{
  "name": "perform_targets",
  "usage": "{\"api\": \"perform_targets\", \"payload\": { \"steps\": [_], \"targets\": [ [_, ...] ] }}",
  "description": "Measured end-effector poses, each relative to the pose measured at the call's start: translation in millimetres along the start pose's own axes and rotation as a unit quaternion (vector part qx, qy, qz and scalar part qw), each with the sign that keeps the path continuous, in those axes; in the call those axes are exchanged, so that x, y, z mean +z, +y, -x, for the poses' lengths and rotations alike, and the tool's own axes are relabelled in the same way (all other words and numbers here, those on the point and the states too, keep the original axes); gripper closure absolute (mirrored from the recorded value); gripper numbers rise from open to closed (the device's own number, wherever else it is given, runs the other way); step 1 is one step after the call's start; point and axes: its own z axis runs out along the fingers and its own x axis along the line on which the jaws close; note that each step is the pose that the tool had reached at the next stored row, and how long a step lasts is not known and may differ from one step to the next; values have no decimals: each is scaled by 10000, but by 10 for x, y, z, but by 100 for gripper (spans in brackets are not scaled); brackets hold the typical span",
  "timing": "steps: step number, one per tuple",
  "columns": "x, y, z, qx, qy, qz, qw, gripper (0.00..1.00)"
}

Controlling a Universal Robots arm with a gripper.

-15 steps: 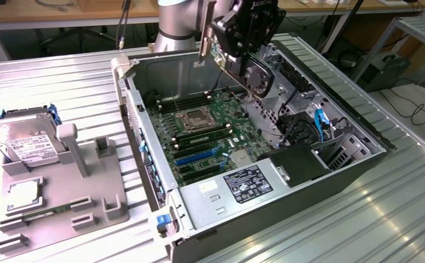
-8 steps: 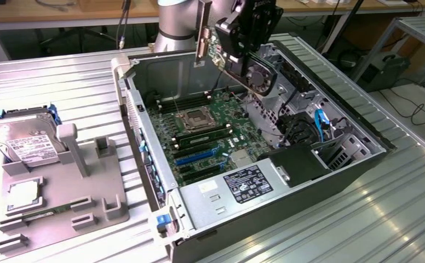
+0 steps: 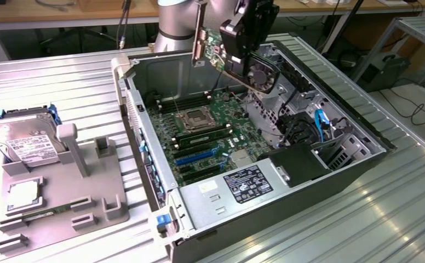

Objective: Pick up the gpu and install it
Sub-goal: 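Insert the gpu into the slot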

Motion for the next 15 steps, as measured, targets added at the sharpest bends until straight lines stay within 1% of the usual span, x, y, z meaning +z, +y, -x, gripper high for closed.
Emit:
{"api": "perform_targets", "payload": {
  "steps": [4, 5, 7, 9, 13, 15],
  "targets": [
    [0, 0, 0, -356, -26, 5, 9994, 72],
    [1, 0, 0, -502, -37, 7, 9987, 72],
    [1, 0, 0, -709, -52, 9, 9975, 72],
    [1, 0, 0, -913, -66, 12, 9958, 72],
    [2, 0, 0, -1295, -94, 17, 9915, 72],
    [2, 0, 0, -1537, -112, 20, 9881, 72]
  ]
}}
